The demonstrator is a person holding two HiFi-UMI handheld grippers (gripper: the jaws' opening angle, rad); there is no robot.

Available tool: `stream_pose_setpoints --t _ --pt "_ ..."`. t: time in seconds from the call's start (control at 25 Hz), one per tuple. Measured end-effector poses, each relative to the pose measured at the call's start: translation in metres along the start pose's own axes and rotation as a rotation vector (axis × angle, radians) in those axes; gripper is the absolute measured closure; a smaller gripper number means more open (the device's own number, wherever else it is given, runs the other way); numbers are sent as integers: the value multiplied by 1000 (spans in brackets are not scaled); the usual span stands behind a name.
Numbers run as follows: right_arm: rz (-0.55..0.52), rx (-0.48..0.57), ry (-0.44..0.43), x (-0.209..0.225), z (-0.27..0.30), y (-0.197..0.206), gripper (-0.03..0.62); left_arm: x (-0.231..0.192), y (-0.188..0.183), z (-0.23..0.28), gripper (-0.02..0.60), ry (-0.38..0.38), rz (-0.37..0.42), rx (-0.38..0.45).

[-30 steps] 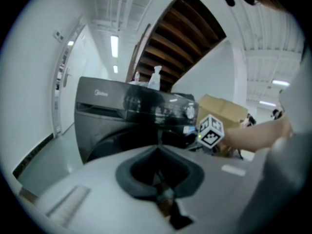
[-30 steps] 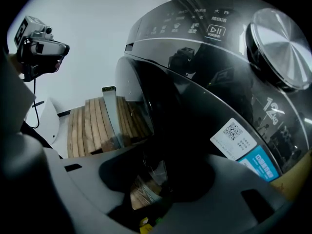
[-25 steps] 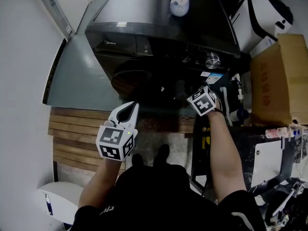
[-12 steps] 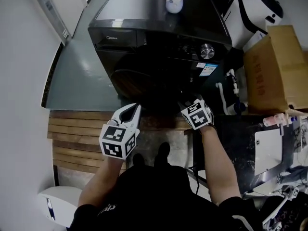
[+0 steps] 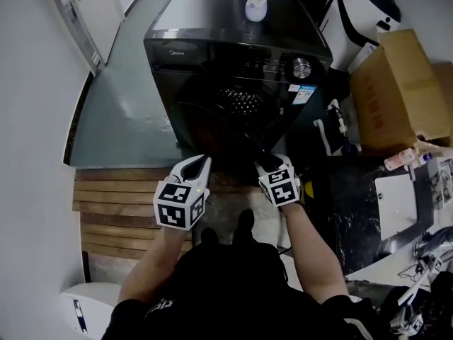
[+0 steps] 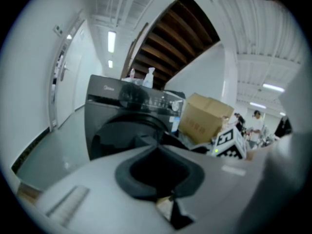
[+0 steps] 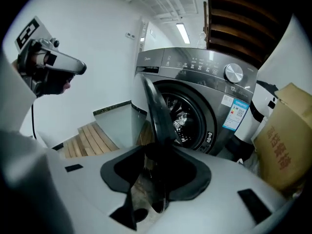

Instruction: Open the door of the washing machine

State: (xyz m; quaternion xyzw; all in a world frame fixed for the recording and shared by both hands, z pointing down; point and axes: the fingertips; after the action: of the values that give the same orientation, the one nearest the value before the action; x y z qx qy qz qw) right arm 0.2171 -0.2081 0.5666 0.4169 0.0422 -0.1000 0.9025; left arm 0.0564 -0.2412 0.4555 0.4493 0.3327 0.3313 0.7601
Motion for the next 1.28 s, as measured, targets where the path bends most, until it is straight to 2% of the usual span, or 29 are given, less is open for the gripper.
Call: stream_pose_setpoints --t 0.12,0.24,0.32,0.44,0.56,0.68,0.84,1.08,1.28 --pt "40 -7 -27 -15 -10 3 457 4 6 -7 563 20 4 -5" --pt "54 -12 -46 -32 -17 2 464 8 8 -9 480 45 14 1" --pt "49 -17 -69 -47 -21 2 468 9 10 -10 451 42 -1 9" --pt "31 -17 -135 -73 -29 4 476 13 17 -11 420 31 -23 4" --pt "16 8 -238 -99 -39 3 477 18 23 -11 387 13 -43 -3" --pt "-14 26 -334 -130 -47 0 502 22 28 -15 374 -14 -56 -12" --pt "-23 55 -463 -168 -54 -4 482 17 38 -20 370 -57 -62 -28" --pt "-112 66 -679 -221 -75 0 488 -3 55 -36 371 -142 -69 -75" --pt "-158 58 -771 -242 -80 6 487 -20 75 -51 376 -216 -101 -104"
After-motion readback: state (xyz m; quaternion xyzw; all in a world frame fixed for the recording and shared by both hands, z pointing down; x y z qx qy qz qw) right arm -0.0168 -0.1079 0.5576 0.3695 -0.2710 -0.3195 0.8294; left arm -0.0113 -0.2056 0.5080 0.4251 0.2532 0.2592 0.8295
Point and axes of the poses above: the fingertips, and each gripper's own axes: z forward along the fingers, x to its right, y out of its underside
